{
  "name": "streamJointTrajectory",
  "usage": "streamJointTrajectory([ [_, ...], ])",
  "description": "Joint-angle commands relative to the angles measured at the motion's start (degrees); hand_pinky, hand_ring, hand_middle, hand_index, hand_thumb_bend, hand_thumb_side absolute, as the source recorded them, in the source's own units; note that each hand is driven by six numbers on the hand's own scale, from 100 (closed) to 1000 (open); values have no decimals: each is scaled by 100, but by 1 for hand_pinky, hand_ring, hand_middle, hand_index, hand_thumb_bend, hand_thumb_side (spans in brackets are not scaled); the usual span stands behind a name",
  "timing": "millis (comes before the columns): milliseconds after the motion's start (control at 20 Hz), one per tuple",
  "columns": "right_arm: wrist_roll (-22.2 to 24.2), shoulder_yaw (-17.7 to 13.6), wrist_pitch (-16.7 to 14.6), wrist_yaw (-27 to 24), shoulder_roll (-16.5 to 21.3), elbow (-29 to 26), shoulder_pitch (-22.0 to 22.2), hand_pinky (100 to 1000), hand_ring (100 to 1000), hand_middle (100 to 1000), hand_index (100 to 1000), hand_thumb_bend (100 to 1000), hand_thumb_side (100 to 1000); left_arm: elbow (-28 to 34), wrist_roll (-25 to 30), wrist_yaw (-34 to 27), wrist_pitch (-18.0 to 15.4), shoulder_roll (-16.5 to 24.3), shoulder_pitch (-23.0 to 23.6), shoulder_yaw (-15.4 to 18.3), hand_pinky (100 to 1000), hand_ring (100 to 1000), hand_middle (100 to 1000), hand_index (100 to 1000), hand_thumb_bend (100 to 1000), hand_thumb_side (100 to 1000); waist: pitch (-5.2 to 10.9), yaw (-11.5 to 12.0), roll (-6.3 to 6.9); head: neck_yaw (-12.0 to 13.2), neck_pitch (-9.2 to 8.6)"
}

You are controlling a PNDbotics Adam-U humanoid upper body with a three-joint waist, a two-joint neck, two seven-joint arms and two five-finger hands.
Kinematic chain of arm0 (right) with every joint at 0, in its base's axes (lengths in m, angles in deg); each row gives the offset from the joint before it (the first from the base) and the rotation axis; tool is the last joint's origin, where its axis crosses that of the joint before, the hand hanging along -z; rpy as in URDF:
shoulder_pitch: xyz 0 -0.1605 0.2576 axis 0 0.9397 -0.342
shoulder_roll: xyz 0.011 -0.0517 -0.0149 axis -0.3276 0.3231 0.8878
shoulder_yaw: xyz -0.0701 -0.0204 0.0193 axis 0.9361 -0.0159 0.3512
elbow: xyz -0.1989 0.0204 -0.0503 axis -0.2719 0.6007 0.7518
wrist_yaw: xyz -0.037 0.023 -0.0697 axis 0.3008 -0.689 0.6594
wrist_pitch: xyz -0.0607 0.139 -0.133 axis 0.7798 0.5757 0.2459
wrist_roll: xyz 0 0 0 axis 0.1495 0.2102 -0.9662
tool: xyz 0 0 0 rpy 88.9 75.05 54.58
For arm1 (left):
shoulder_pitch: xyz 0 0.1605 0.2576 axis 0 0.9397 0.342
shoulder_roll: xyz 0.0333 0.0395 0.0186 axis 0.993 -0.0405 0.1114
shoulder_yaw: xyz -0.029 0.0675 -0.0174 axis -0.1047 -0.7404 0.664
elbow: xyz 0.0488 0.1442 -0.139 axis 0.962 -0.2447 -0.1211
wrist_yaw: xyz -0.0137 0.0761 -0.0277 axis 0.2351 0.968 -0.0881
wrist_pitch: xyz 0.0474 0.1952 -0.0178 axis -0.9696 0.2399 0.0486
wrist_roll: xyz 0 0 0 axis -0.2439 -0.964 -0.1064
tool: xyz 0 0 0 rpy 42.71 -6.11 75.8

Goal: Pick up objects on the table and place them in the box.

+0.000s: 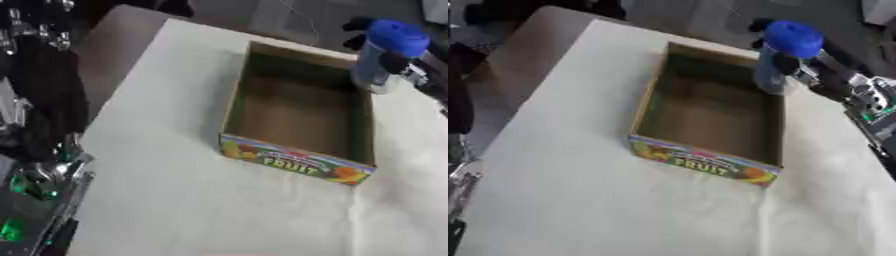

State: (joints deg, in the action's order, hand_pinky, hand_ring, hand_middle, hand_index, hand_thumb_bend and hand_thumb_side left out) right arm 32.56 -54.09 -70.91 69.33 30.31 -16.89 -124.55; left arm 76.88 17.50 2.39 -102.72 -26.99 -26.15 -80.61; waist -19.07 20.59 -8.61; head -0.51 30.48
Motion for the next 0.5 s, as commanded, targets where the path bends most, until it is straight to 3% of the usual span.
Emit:
streamJointTrajectory([
  [50, -79, -101, 35, -70, 193, -130, -147, 903, 836, 926, 1000, 580, 1000, 83, -20, -28, -36, 48, -94, 36, 907, 753, 931, 877, 432, 809, 148, 15, 21, 63, -72],
  [500, -392, -99, 334, -161, 196, -166, -226, 941, 873, 933, 1000, 615, 1000, 83, -46, -31, -58, 26, -139, 57, 907, 755, 931, 878, 435, 808, 163, 80, -11, 97, -69],
])
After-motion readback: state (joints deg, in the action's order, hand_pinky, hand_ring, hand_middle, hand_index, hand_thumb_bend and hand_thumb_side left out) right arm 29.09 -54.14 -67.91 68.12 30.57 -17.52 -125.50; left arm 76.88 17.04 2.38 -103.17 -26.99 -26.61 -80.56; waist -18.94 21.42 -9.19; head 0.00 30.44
